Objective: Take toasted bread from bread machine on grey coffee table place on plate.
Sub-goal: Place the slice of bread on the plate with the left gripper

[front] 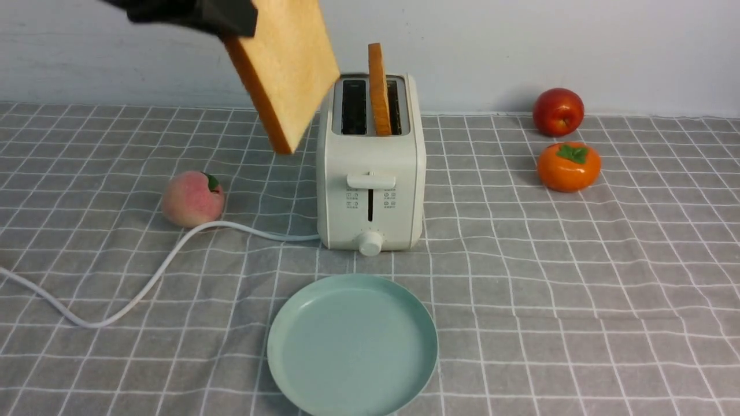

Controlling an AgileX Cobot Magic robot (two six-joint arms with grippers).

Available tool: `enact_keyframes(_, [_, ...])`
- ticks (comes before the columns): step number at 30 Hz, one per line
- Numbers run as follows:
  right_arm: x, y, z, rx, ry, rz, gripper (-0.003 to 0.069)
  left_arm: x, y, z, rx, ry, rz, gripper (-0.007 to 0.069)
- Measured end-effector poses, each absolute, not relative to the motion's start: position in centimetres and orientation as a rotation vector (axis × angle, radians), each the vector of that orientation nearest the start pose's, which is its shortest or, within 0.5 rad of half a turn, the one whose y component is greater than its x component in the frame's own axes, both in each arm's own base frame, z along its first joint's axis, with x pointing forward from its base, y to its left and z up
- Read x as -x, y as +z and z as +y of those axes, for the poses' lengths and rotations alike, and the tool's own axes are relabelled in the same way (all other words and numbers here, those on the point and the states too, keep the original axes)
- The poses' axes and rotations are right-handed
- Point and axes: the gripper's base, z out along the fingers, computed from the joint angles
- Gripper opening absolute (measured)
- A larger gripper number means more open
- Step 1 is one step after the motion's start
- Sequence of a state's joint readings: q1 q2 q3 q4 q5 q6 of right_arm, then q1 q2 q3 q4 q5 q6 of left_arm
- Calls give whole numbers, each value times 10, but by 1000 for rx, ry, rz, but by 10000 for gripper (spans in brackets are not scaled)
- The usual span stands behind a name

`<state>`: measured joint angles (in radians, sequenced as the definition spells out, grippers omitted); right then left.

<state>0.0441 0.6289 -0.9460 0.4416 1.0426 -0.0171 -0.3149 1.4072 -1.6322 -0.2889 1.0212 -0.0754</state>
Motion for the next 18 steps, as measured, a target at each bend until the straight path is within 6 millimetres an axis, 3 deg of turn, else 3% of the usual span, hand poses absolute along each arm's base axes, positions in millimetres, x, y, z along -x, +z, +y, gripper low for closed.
enact_keyframes(3, [-87, 386, 37, 13, 566, 2174, 34, -267, 410, -114, -177, -629, 2350, 67])
enact_keyframes(5, [-90, 378, 38, -6, 587, 2191, 38, -267, 355, -121, -99, -753, 2439, 67])
enact_keyframes(6, [-90, 377, 38, -7, 589, 2193, 38, -267, 347, -121, -96, -755, 2454, 67])
enact_keyframes(8, [-92, 370, 39, -19, 606, 2210, 43, -267, 302, -126, -56, -837, 2520, 67])
enact_keyframes(9, [-92, 369, 39, -20, 609, 2210, 43, -267, 299, -127, -43, -858, 2521, 67])
enact_keyframes(10, [-93, 366, 40, -27, 617, 2214, 43, -268, 278, -130, -34, -888, 2541, 67])
enact_keyframes(12, [-94, 363, 40, -31, 620, 2223, 43, -272, 258, -134, -14, -937, 2543, 67])
enact_keyframes(18, [-94, 361, 40, -34, 621, 2228, 53, -294, 224, -141, 74, -979, 2528, 99])
